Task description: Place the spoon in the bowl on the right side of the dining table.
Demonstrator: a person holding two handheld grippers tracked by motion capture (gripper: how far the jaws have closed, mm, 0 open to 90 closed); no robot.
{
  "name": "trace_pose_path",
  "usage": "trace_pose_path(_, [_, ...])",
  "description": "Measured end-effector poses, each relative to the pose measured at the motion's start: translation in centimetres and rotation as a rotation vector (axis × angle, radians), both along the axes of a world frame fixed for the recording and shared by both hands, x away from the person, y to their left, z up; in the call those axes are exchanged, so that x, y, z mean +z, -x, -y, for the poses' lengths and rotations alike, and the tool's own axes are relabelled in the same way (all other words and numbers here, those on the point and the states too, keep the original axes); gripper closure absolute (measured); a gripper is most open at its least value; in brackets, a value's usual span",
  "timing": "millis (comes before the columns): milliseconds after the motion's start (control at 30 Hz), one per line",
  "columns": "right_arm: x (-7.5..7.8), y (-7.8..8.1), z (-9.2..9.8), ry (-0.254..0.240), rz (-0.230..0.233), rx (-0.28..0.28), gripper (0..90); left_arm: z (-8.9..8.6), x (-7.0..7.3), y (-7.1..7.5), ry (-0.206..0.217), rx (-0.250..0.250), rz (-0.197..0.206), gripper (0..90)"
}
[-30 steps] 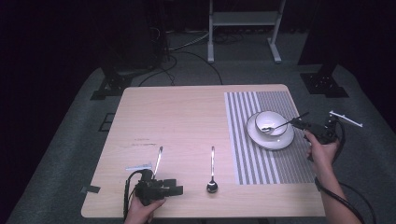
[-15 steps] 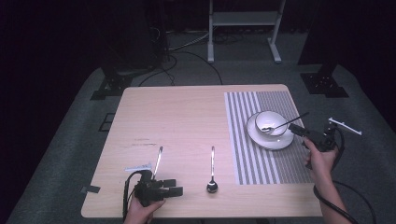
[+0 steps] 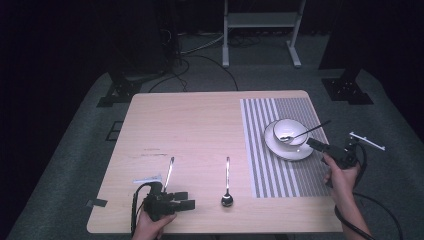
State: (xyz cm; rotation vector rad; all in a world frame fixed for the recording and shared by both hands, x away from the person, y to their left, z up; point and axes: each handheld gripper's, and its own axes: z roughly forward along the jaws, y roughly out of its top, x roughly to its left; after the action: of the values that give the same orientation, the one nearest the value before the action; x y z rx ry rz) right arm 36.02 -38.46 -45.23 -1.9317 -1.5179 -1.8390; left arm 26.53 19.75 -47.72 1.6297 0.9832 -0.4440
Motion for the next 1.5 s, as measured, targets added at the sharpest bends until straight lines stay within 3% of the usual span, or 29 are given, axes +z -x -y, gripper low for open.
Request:
trace_pose_path(533, [0.2,1.8,-1.3,0.003,0.042,0.048,50.8,0.0,0.0,0.0,0.0,-0.001,0.003,7.0])
trace_pose_path(1500, [-0.9,3.6,-3.4,0.0,0.052,0.116,50.0,0.0,0.1,0.1,0.001,-0.002,0.007,7.0])
